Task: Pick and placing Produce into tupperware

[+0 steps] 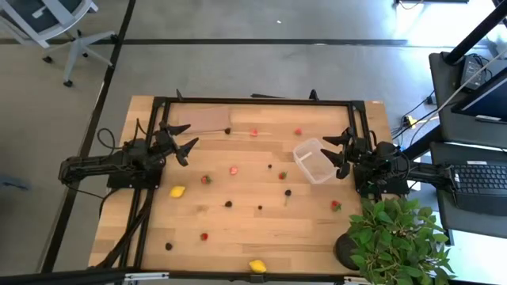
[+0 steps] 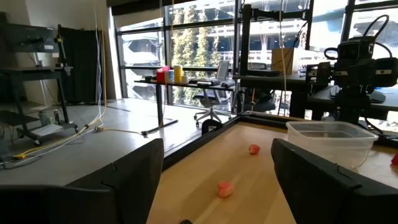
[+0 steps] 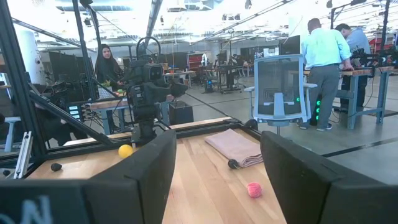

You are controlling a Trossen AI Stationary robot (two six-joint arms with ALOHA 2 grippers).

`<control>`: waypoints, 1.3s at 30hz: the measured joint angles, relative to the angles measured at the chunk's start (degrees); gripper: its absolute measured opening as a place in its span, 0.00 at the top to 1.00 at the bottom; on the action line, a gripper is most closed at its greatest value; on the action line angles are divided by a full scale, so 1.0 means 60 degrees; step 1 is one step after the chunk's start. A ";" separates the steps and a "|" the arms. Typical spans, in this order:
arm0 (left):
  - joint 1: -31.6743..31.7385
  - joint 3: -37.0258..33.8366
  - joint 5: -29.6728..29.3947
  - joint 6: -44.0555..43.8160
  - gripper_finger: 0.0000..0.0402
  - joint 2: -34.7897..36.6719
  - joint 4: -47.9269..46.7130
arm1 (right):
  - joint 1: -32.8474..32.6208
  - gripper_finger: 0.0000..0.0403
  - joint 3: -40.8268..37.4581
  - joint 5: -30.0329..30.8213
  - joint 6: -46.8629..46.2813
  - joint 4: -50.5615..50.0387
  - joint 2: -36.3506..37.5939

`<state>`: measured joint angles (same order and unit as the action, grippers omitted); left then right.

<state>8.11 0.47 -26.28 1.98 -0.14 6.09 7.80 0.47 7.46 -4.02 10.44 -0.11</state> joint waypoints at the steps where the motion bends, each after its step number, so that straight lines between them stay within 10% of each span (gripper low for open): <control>1: 0.0002 0.0000 0.0003 0.0000 0.28 0.0000 -0.0003 | 0.0002 0.41 0.0000 0.0000 -0.0002 0.0000 0.0002; 29: -0.0002 0.0000 0.0000 0.0000 0.28 0.0000 -0.0002 | 0.0035 0.41 0.0023 0.0022 -0.1288 0.0570 0.0000; 39: 0.0000 0.0000 0.0002 0.0000 0.28 0.0000 -0.0001 | 0.0038 0.41 0.2556 0.1370 -0.0102 -0.0359 -0.1716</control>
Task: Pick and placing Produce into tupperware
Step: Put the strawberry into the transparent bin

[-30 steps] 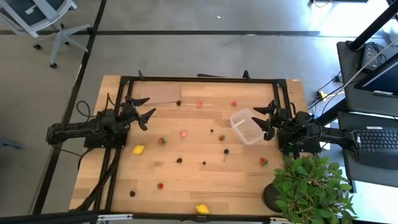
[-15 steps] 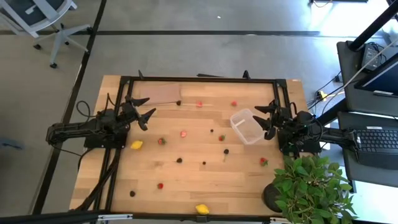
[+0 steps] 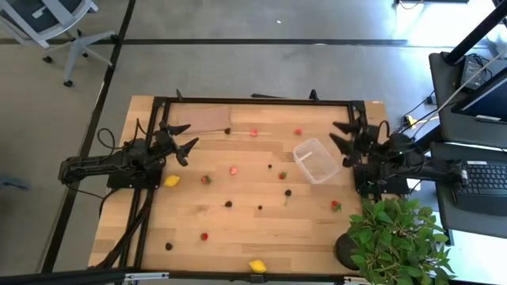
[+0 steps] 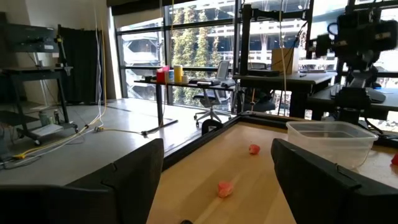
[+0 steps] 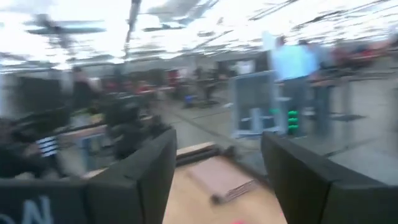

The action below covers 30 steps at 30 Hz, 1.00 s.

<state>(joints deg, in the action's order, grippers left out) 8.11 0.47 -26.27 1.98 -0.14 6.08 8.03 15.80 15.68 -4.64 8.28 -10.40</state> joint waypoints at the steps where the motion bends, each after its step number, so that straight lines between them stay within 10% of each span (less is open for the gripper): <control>1: -0.0001 0.0000 0.0001 0.0000 0.28 0.0000 0.0002 | 0.0000 0.41 0.0379 0.0414 0.0188 -0.0078 -0.0381; 7: -0.0002 0.0000 -0.0002 0.0000 0.28 0.0000 0.0002 | 0.0000 0.41 0.2740 0.2225 0.1124 -0.0599 -0.2656; 12: 0.0001 0.0000 0.0002 0.0000 0.28 0.0000 -0.0001 | 0.0000 0.41 0.5135 0.2352 -0.0967 -0.4101 -0.3917; 22: 0.0002 0.0000 -0.0002 0.0000 0.28 0.0000 0.0004 | -0.0176 0.41 0.8800 -0.1524 -0.7005 -1.3514 -0.7085; 30: 0.0001 0.0000 -0.0001 0.0000 0.28 0.0000 0.0005 | -0.1456 0.41 0.8598 -0.3561 -0.8839 -1.4839 -0.8714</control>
<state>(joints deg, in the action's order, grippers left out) 8.11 0.47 -26.28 1.98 -0.14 6.11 -0.71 67.39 -5.68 -57.67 -80.75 -62.69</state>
